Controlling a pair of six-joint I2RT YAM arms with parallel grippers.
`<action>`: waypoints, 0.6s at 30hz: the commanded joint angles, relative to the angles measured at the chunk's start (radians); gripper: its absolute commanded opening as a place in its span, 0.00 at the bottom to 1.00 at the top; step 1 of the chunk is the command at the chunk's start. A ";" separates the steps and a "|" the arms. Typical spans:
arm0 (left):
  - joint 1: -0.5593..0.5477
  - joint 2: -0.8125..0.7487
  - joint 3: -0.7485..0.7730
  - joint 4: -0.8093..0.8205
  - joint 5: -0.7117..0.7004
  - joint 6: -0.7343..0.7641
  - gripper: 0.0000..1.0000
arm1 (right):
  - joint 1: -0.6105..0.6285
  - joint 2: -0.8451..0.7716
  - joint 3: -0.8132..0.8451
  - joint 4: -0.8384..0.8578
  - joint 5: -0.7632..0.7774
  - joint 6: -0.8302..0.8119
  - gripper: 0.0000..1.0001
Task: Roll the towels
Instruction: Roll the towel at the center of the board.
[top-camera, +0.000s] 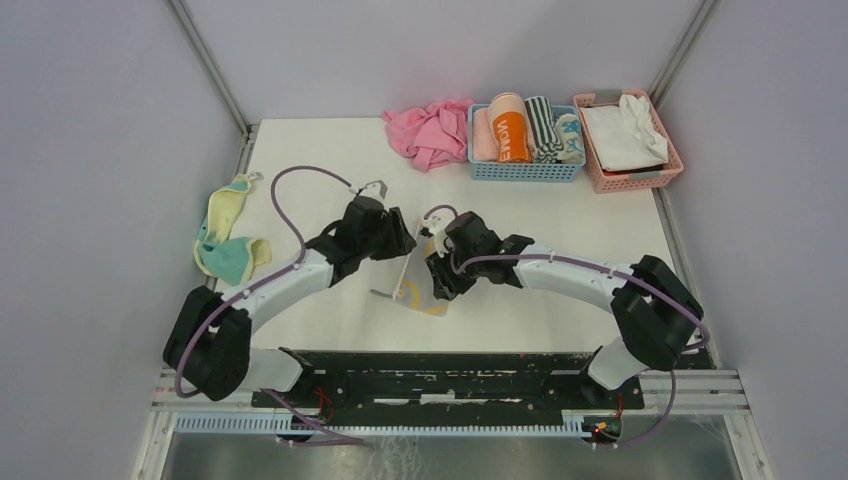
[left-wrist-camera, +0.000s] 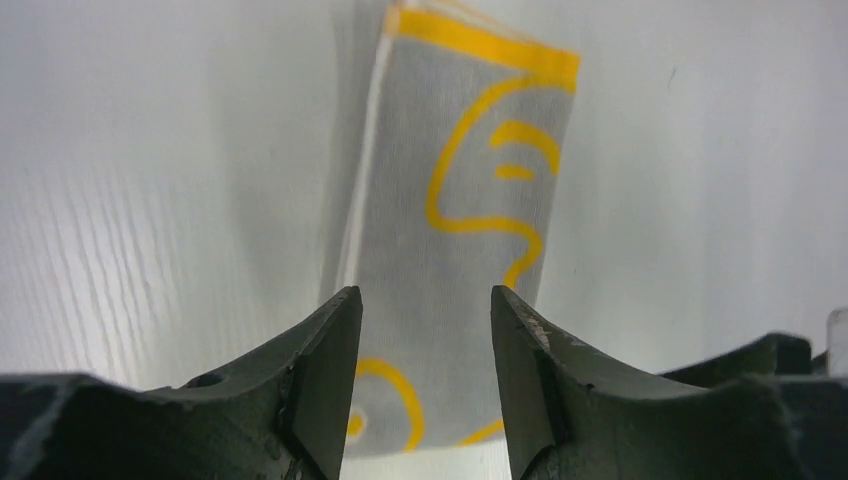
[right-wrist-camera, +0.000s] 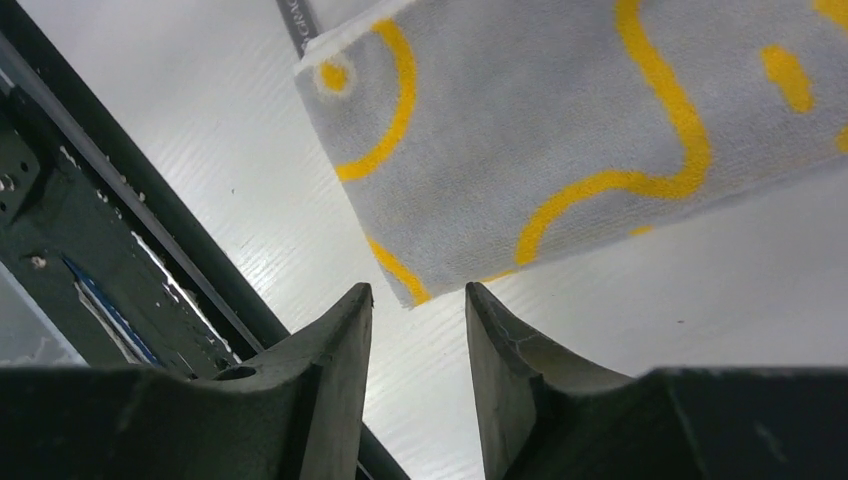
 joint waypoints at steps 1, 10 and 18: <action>-0.053 -0.092 -0.150 0.006 0.021 -0.096 0.55 | 0.063 0.021 0.009 0.029 0.008 -0.148 0.48; -0.106 0.021 -0.227 0.099 0.060 -0.133 0.34 | 0.199 0.140 0.050 0.010 0.235 -0.311 0.55; -0.091 0.149 -0.210 0.063 -0.052 -0.108 0.27 | 0.304 0.264 0.099 -0.080 0.390 -0.360 0.54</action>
